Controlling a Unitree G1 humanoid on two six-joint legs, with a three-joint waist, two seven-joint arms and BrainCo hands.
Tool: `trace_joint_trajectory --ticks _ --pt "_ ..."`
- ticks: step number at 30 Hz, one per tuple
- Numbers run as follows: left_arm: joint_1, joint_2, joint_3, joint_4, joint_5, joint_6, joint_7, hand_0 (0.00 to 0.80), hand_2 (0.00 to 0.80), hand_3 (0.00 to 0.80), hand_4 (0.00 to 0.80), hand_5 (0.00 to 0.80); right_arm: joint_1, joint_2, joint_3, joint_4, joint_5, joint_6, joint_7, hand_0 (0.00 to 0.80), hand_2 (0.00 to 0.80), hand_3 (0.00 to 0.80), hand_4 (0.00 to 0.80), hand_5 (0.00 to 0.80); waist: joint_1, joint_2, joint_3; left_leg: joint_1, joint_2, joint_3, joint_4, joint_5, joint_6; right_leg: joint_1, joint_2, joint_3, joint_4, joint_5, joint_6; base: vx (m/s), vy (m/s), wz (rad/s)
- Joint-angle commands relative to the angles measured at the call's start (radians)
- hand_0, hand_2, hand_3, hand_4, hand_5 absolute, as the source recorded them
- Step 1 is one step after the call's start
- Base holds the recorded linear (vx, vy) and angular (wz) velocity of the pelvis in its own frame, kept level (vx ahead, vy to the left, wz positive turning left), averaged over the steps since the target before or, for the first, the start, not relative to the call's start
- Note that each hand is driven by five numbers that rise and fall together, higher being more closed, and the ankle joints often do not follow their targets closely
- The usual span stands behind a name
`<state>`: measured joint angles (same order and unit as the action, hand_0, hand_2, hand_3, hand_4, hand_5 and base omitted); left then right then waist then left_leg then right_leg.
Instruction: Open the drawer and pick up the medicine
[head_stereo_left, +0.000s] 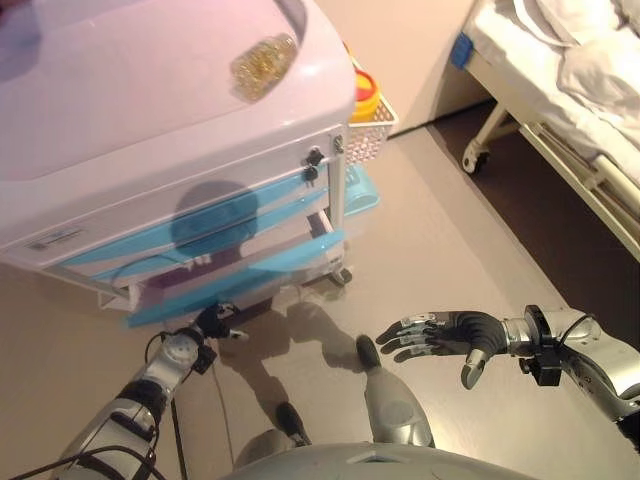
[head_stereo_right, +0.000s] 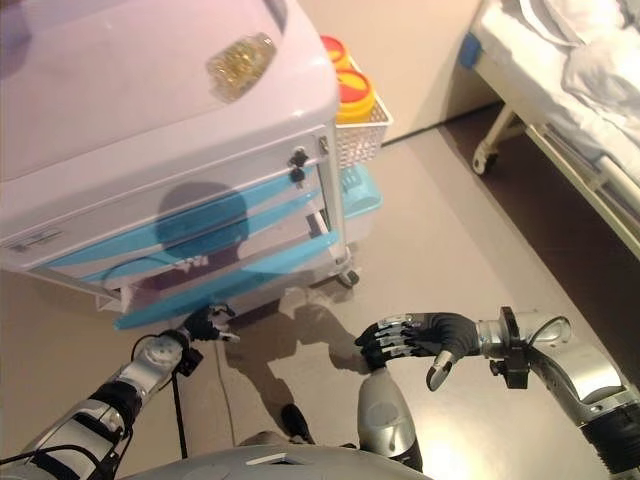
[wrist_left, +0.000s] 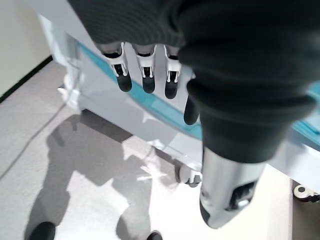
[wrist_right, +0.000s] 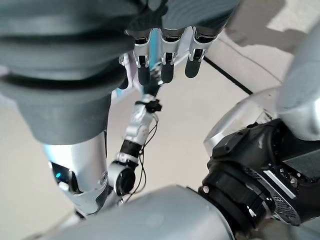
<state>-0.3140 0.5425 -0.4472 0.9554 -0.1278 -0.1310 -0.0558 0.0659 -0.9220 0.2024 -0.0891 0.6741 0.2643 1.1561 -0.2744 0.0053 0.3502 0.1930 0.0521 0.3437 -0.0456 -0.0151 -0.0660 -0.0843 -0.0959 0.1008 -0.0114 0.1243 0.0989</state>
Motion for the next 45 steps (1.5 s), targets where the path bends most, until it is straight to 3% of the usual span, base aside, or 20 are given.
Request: trace_joint_trajectory --ticks 1,11,14,21,26,32,38,45 --pt "-0.097 0.124 0.026 0.067 -0.083 -0.026 -0.001 0.000 0.000 0.000 0.000 0.000 0.025 0.015 0.062 0.025 0.061 -0.103 0.066 0.000 0.000 0.000 0.000 0.000 -0.018 -0.041 -0.005 -0.182 0.022 -0.025 0.291 -0.094 0.013 -0.023 -0.058 0.010 0.120 -0.065 0.078 -0.076 0.065 -0.15" --pt "-0.331 0.323 0.021 0.145 -0.205 0.032 -0.175 0.000 0.000 0.000 0.000 0.000 0.064 0.013 0.123 0.165 0.069 -0.269 0.025 0.000 0.000 0.000 0.000 0.000 -0.036 -0.066 0.082 -0.267 0.030 -0.013 0.374 -0.108 0.014 -0.077 -0.055 0.039 0.122 -0.046 0.070 -0.081 0.020 -0.09" --pt "-0.379 0.348 0.001 0.164 -0.176 0.035 -0.214 0.000 0.000 0.000 0.000 0.000 0.064 0.022 0.138 0.190 0.059 -0.294 0.001 0.000 0.000 0.000 0.000 0.000 -0.034 -0.072 0.095 -0.286 0.030 -0.018 0.388 -0.109 0.016 -0.086 -0.054 0.042 0.120 -0.041 0.068 -0.046 -0.007 0.00" --pt "-0.364 0.352 0.011 0.115 -0.281 0.084 -0.358 0.000 0.000 0.000 0.000 0.000 0.085 0.061 0.149 0.218 0.023 -0.327 -0.108 0.000 0.000 0.000 0.000 0.000 -0.007 -0.079 0.098 -0.286 0.024 -0.044 0.380 -0.105 0.018 -0.063 -0.055 0.031 0.105 -0.037 0.070 -0.002 -0.036 0.01" --pt "-0.217 0.253 0.056 -0.025 -0.340 0.144 -0.446 0.000 0.000 0.000 0.000 0.000 0.072 0.134 0.123 0.307 -0.057 -0.245 -0.213 0.000 0.000 0.000 0.000 0.000 0.028 -0.075 0.077 -0.259 0.015 -0.078 0.337 -0.090 0.017 -0.024 -0.053 0.003 0.081 -0.037 0.067 0.034 -0.084 0.10" --pt "0.010 0.014 0.093 -0.099 -0.367 0.205 -0.510 0.000 0.000 0.000 0.000 0.000 0.013 0.289 0.137 0.531 -0.138 -0.144 -0.396 0.000 0.000 0.000 0.000 0.000 0.096 -0.060 0.015 -0.197 0.007 -0.138 0.252 -0.058 0.012 0.041 -0.042 -0.055 0.056 -0.048 0.054 0.080 -0.123 0.16" --pt "0.166 -0.162 0.087 -0.051 -0.374 0.206 -0.541 0.000 0.000 0.000 0.000 0.000 -0.038 0.445 0.143 0.683 -0.196 -0.078 -0.469 0.000 0.000 0.000 0.000 0.000 0.151 -0.046 -0.062 -0.162 0.019 -0.193 0.156 -0.010 -0.003 0.074 -0.020 -0.105 0.031 -0.060 0.036 0.043 -0.124 0.19" --pt "0.262 -0.247 0.121 0.024 -0.460 0.257 -0.582 0.000 0.000 0.000 0.000 0.000 -0.063 0.552 0.147 0.836 -0.181 -0.044 -0.520 0.000 0.000 0.000 0.000 0.000 0.217 -0.029 -0.145 -0.145 0.032 -0.248 0.084 0.027 -0.021 0.110 -0.007 -0.181 0.012 -0.081 0.016 0.007 -0.080 0.30"
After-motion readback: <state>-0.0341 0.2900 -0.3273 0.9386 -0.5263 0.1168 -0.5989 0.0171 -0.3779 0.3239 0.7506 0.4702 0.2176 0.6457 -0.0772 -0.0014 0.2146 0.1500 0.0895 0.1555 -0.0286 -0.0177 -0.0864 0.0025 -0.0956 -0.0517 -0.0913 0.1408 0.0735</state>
